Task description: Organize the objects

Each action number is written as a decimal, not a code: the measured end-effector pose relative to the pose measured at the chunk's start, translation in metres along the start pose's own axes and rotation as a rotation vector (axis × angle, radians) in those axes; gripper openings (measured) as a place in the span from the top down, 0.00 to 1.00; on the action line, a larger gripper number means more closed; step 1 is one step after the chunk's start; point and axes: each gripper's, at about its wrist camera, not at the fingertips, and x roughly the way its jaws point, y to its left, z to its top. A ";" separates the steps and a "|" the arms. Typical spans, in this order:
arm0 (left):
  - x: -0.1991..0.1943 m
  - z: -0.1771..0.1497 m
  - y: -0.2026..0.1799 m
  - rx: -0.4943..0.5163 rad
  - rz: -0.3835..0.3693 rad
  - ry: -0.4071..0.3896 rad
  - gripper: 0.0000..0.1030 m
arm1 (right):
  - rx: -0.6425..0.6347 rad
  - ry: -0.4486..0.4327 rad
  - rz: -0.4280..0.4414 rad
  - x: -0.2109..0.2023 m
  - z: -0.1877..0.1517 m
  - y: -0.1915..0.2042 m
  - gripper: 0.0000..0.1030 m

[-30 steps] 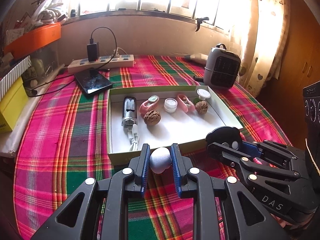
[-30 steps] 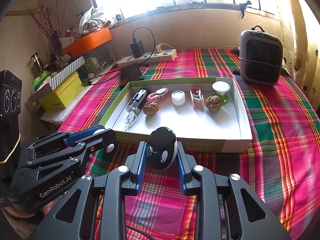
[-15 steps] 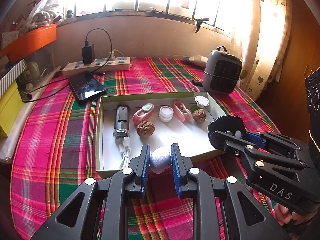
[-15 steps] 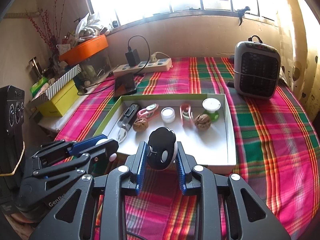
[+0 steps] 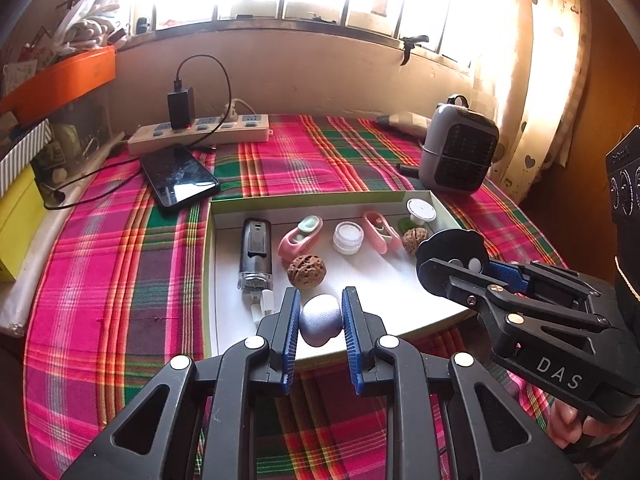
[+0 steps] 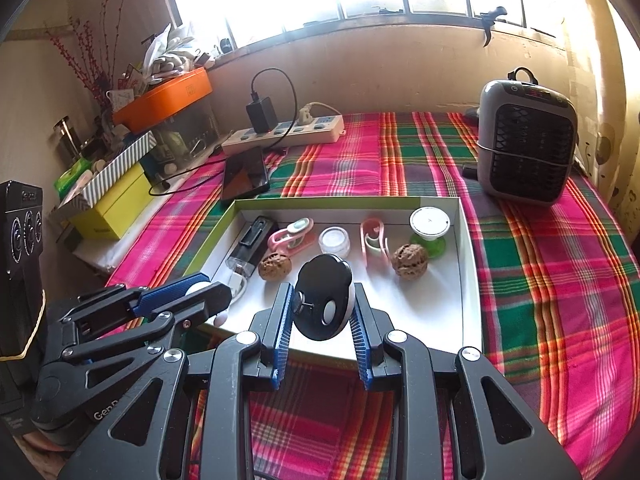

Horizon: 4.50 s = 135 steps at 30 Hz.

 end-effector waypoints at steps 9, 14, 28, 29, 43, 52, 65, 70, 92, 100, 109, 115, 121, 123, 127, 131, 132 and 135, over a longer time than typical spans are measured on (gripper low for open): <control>0.016 0.004 0.009 -0.031 0.006 0.023 0.81 | -0.003 0.021 0.000 0.020 0.014 -0.004 0.72; 0.023 0.005 0.007 -0.028 0.006 0.037 0.81 | -0.009 0.049 0.016 0.033 0.017 -0.006 0.72; 0.047 0.003 0.005 -0.016 0.012 0.085 0.81 | -0.022 0.117 0.028 0.062 0.016 -0.013 0.72; 0.049 0.002 0.005 -0.019 0.015 0.090 0.81 | -0.022 0.122 0.028 0.064 0.015 -0.014 0.72; 0.060 0.001 0.005 -0.010 0.012 0.111 0.81 | -0.029 0.152 0.026 0.079 0.014 -0.015 0.72; 0.062 0.002 0.004 -0.008 0.014 0.113 0.81 | -0.040 0.148 0.026 0.079 0.014 -0.015 0.72; 0.063 0.002 0.005 -0.004 0.017 0.114 0.81 | -0.031 0.144 0.038 0.078 0.015 -0.017 0.72; 0.063 0.002 0.005 -0.002 0.020 0.117 0.81 | -0.022 0.144 0.047 0.079 0.015 -0.018 0.70; 0.043 -0.002 0.006 -0.008 0.038 0.104 0.74 | -0.003 0.112 0.041 0.062 0.014 -0.014 0.61; 0.026 -0.005 0.004 -0.015 0.042 0.083 0.74 | -0.010 0.081 0.021 0.043 0.012 -0.007 0.51; 0.001 -0.016 0.002 -0.022 0.053 0.044 0.74 | -0.014 0.051 -0.015 0.021 -0.001 0.001 0.51; -0.014 -0.025 0.000 -0.019 0.072 0.031 0.74 | -0.012 0.028 -0.045 0.006 -0.012 0.007 0.51; -0.024 -0.041 -0.004 -0.003 0.084 0.032 0.74 | -0.022 0.029 -0.081 -0.006 -0.031 0.014 0.51; -0.027 -0.048 -0.005 -0.001 0.086 0.035 0.74 | -0.026 0.036 -0.103 -0.009 -0.038 0.016 0.51; -0.029 -0.063 -0.007 -0.007 0.097 0.054 0.74 | -0.028 0.054 -0.126 -0.014 -0.052 0.017 0.51; -0.030 -0.078 -0.011 -0.006 0.111 0.074 0.74 | -0.015 0.067 -0.156 -0.018 -0.067 0.015 0.51; -0.030 -0.080 -0.012 -0.004 0.112 0.078 0.74 | -0.013 0.072 -0.160 -0.018 -0.069 0.015 0.51; -0.032 -0.089 -0.016 0.008 0.131 0.079 0.73 | -0.016 0.082 -0.176 -0.019 -0.078 0.015 0.51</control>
